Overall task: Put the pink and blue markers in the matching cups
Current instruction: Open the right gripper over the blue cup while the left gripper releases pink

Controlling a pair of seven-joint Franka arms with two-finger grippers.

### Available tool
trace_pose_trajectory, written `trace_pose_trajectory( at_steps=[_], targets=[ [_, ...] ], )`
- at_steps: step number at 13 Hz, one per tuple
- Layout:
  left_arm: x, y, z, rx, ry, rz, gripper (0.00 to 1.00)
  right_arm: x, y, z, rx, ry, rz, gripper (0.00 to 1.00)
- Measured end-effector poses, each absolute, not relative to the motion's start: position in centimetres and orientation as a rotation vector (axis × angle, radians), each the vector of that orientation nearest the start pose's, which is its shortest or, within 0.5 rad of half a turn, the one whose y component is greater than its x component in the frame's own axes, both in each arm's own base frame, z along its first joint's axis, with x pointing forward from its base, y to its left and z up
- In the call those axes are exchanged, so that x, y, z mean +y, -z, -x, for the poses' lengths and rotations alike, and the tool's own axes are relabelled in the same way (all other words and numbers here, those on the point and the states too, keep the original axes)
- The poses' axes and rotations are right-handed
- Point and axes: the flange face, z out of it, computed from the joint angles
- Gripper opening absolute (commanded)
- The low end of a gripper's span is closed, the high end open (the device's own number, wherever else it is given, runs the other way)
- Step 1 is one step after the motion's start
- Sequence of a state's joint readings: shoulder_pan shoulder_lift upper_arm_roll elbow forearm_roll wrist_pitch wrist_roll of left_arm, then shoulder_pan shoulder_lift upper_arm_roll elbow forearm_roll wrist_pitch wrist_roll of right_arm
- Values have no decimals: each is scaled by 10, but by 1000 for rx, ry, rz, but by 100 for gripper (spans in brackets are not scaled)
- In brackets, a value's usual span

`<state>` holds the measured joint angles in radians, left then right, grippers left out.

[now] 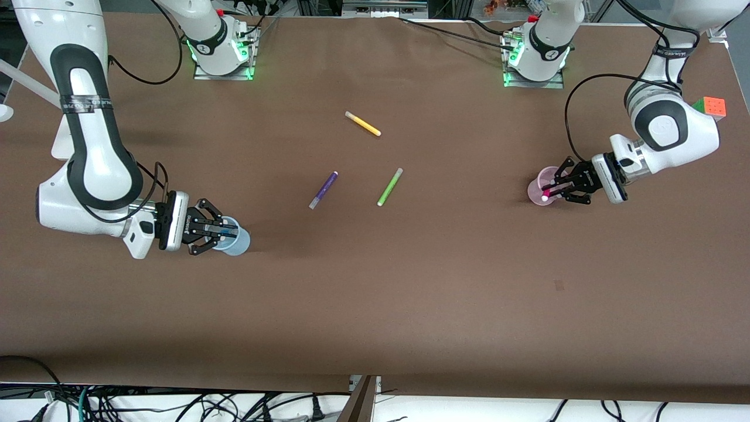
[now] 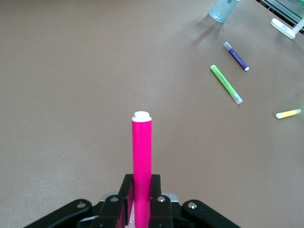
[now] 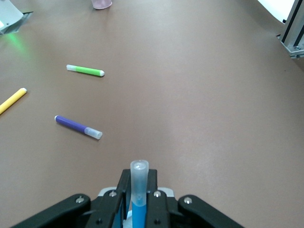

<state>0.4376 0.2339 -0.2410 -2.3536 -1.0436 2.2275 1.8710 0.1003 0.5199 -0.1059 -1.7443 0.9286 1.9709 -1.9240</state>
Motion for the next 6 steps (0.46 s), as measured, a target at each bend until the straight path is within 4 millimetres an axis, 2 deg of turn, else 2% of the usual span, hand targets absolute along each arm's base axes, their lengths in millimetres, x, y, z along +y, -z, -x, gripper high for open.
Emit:
trace_pose_trajectory(
  at_steps=[1, 2, 3, 6],
  targets=[
    [65, -220, -481, -1001, -595, -2199, 100, 49, -273, -645, -1587, 589, 1853, 23],
    [66, -220, -481, -1007, -598, -2199, 100, 46, -271, -643, -1574, 586, 1847, 76],
    [66, -220, -482, -1012, -601, -2198, 100, 43, -269, -642, -1558, 585, 1844, 100],
    [67, -222, -484, -1016, -608, -2198, 100, 39, -270, -643, -1397, 531, 1936, 100]
  ],
)
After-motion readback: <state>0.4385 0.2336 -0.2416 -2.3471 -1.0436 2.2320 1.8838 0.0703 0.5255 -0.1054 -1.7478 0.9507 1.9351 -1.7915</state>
